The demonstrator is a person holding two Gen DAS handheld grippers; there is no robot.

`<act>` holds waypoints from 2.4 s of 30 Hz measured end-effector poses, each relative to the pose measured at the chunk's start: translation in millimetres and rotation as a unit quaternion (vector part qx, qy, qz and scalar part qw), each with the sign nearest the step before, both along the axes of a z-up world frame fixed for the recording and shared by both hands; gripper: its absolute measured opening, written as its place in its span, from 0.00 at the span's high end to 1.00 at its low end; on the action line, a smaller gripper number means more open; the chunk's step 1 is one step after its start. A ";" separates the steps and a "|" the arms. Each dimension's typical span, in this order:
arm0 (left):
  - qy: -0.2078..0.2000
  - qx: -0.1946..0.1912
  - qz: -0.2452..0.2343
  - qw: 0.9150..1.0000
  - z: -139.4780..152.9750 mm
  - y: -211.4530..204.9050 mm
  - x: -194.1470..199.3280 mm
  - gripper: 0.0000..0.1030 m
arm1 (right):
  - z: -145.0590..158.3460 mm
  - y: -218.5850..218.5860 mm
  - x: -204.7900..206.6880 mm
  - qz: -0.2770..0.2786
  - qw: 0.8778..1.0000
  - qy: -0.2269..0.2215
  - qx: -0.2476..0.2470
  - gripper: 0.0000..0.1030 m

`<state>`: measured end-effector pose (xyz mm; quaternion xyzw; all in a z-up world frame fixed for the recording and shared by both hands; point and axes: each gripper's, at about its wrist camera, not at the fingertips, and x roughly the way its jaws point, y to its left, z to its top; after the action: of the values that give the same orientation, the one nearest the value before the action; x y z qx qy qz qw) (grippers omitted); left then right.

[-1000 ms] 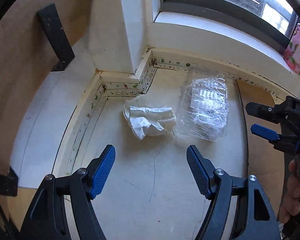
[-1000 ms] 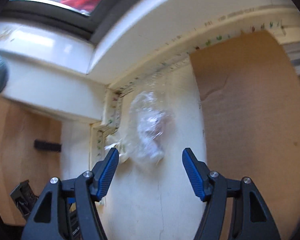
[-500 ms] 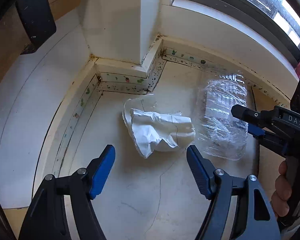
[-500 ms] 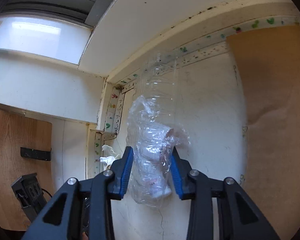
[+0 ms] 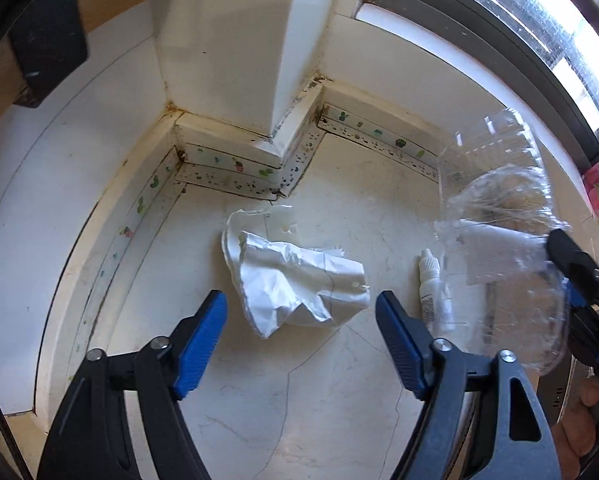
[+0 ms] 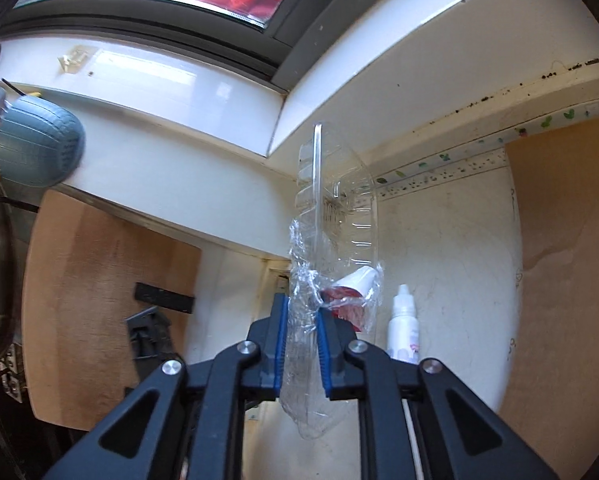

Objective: Collect trash
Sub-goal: 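Grasp the clear plastic bottle with right tool while left tool grasps the white tissue, then carry tissue and bottle down over the bin and open both tools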

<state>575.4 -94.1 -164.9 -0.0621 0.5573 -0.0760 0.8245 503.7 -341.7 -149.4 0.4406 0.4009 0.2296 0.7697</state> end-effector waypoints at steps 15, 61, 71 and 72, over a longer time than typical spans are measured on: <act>0.006 0.042 0.018 0.999 -32.4 -25.1 22.6 0.43 | 19.0 -32.2 -54.0 -0.016 0.999 -0.022 0.020 0.87; 0.022 -0.015 -0.103 0.994 -11.0 105.8 -505.9 0.59 | -10.2 190.2 -500.1 0.065 0.979 0.109 -0.157 0.87; 0.123 -0.006 -0.055 0.991 -197.6 118.7 -529.0 0.58 | -229.3 178.0 -502.8 0.091 0.939 0.309 -0.117 0.87; 0.132 -0.007 -0.048 0.990 -216.7 119.6 -528.1 0.57 | -247.9 176.8 -501.2 0.091 0.936 0.319 -0.117 0.87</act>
<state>47.3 25.4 -381.6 -0.0501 0.6630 -0.1108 0.7387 2.5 -164.8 -397.3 0.3593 0.6877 0.0973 0.6232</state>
